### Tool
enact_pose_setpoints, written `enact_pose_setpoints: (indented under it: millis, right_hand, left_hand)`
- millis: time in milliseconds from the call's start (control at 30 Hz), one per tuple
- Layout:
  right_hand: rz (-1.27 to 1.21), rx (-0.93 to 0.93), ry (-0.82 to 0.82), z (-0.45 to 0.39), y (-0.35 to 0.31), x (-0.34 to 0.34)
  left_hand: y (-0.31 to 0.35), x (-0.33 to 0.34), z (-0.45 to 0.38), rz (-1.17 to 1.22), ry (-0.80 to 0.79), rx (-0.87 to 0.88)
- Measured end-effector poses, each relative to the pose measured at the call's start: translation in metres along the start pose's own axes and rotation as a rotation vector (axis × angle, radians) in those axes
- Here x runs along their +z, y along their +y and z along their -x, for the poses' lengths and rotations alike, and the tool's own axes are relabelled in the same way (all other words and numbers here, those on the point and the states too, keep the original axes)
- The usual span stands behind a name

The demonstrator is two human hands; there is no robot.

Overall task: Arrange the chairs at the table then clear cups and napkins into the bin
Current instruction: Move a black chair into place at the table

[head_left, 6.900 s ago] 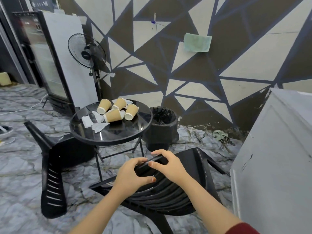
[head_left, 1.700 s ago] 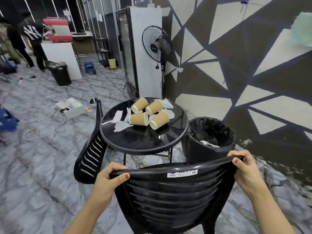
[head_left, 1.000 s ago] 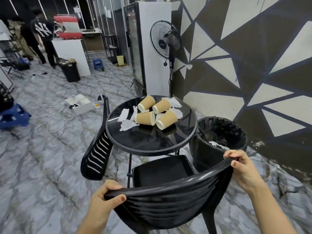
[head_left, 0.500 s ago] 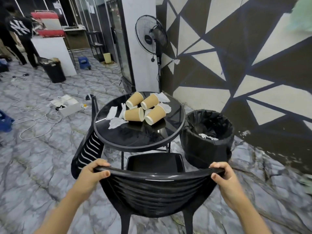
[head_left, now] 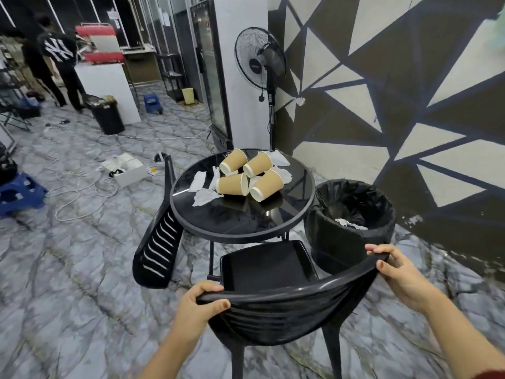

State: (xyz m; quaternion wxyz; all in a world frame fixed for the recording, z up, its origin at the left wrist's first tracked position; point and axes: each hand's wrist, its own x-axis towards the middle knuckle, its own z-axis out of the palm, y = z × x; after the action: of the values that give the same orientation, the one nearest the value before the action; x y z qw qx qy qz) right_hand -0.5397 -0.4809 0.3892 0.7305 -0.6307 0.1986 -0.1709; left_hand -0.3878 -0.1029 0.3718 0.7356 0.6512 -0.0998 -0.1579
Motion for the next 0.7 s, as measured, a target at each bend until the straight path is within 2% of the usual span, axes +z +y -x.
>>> enact_pose_setpoints:
  millis: [100,300,467,700]
  right_hand:
    - [-0.018,0.052,-0.032,-0.001,-0.001,-0.006]
    - [-0.067,-0.026,0.083,0.008,0.007,0.006]
    - [-0.069,-0.027,0.084,0.009,0.006,0.008]
    - [-0.014,0.003,0.050,0.015,0.004,0.012]
  left_hand:
    - [0.001,0.002,-0.003,0.012,-0.010,0.004]
    - [0.006,0.000,-0.019,-0.029,-0.023,0.054]
    - [0.007,-0.003,-0.019,-0.029,-0.028,0.005]
    - [-0.005,-0.013,-0.003,-0.021,0.048,-0.050]
